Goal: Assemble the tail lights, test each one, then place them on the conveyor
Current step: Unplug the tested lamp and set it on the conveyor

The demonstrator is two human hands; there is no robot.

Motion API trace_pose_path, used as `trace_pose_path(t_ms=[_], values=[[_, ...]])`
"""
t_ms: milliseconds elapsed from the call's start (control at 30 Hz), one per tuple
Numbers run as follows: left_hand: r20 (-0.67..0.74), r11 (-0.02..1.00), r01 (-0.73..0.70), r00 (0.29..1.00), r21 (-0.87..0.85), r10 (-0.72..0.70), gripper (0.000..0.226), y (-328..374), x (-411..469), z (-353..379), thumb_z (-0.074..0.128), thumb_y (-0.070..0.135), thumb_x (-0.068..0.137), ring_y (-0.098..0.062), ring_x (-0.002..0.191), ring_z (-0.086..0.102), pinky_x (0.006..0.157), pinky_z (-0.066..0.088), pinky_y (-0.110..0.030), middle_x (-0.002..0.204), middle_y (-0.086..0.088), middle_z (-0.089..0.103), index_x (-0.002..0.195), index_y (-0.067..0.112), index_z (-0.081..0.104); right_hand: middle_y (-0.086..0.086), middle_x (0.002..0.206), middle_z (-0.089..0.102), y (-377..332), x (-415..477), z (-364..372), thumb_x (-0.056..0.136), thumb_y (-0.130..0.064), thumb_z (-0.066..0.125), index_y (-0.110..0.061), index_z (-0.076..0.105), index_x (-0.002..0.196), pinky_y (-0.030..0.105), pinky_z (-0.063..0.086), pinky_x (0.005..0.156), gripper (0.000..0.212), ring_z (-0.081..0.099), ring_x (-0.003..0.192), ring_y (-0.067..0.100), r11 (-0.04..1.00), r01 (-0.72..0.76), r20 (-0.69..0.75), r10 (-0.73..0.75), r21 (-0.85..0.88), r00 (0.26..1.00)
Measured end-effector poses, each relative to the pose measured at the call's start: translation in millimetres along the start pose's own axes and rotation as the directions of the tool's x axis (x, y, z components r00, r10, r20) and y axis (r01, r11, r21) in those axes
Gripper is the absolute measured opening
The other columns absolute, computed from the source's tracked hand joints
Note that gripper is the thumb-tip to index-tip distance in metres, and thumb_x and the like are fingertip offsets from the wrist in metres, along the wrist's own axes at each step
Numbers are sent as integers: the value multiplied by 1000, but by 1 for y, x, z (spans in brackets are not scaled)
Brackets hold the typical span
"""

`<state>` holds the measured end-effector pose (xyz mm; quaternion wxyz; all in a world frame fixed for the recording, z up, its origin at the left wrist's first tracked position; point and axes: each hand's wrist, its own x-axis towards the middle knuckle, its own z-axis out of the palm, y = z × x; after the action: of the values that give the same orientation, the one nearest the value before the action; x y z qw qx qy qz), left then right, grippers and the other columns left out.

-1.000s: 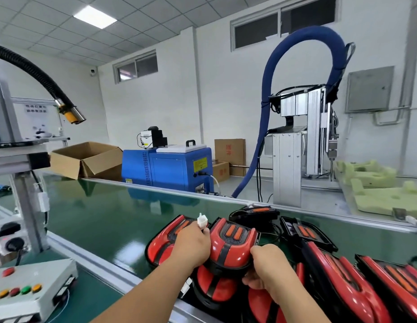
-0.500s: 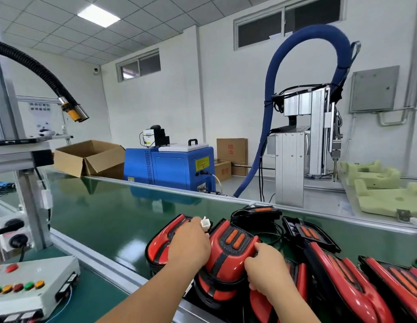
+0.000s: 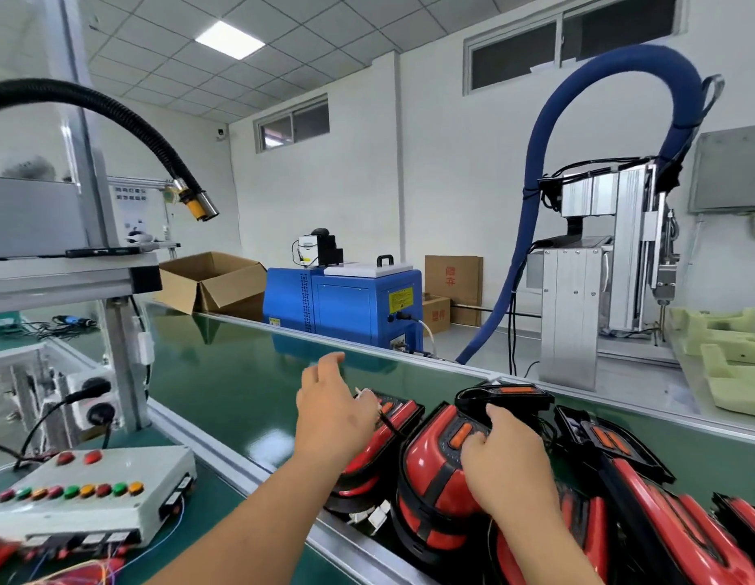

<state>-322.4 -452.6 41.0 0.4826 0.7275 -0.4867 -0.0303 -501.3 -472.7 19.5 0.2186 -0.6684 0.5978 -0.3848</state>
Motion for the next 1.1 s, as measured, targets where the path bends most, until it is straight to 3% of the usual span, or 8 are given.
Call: trace_pose_path(t_ms=[267, 433, 533, 733, 967, 1100], values=[[-117, 1000, 31, 993, -6, -31, 44, -38, -12, -67, 56, 27, 91, -6, 93, 48, 83, 34, -22, 130, 2, 40, 133, 25, 42, 6, 131, 59, -95, -22, 67, 96, -24, 49, -14, 52, 134, 33, 44, 89, 39, 56, 116, 24, 936, 339, 115, -348, 90, 930], [-253, 991, 132, 960, 26, -121, 39, -77, -34, -131, 58, 31, 91, -13, 104, 53, 87, 38, -23, 121, 4, 49, 129, 25, 48, 6, 119, 63, -152, -64, 124, 98, -32, 49, -13, 58, 121, 32, 45, 81, 31, 58, 108, 25, 853, 498, 216, -522, 156, 825], [-325, 976, 212, 928, 49, -185, 35, -100, -53, -175, 59, 29, 90, -15, 107, 55, 94, 42, -28, 120, 3, 51, 124, 25, 52, 7, 107, 65, -185, -97, 154, 96, -30, 50, -12, 59, 106, 33, 45, 76, 22, 59, 99, 28, 803, 557, 289, -596, 209, 750], [-501, 922, 370, 823, 112, -269, 22, -147, -101, -259, 56, 21, 90, -17, 109, 57, 85, 39, -23, 113, 1, 65, 111, 20, 65, 5, 94, 63, -242, -179, 202, 96, -30, 50, -19, 49, 86, 31, 30, 65, 15, 60, 99, 30, 657, 658, 402, -750, 368, 525], [-608, 853, 518, 699, 69, -376, 22, -197, -169, -330, 51, 15, 88, -11, 97, 60, 78, 42, -21, 97, 9, 69, 93, 28, 68, 7, 102, 67, -279, -278, 245, 96, -33, 47, -19, 52, 88, 34, 36, 70, 17, 61, 101, 29, 534, 718, 502, -814, 446, 294], [-633, 822, 567, 655, 51, -413, 26, -221, -199, -351, 49, 13, 89, -4, 87, 56, 71, 39, -17, 87, 16, 63, 84, 35, 61, 5, 102, 67, -283, -319, 263, 95, -32, 47, -22, 53, 85, 33, 40, 70, 15, 62, 99, 29, 534, 691, 560, -798, 487, 222]])
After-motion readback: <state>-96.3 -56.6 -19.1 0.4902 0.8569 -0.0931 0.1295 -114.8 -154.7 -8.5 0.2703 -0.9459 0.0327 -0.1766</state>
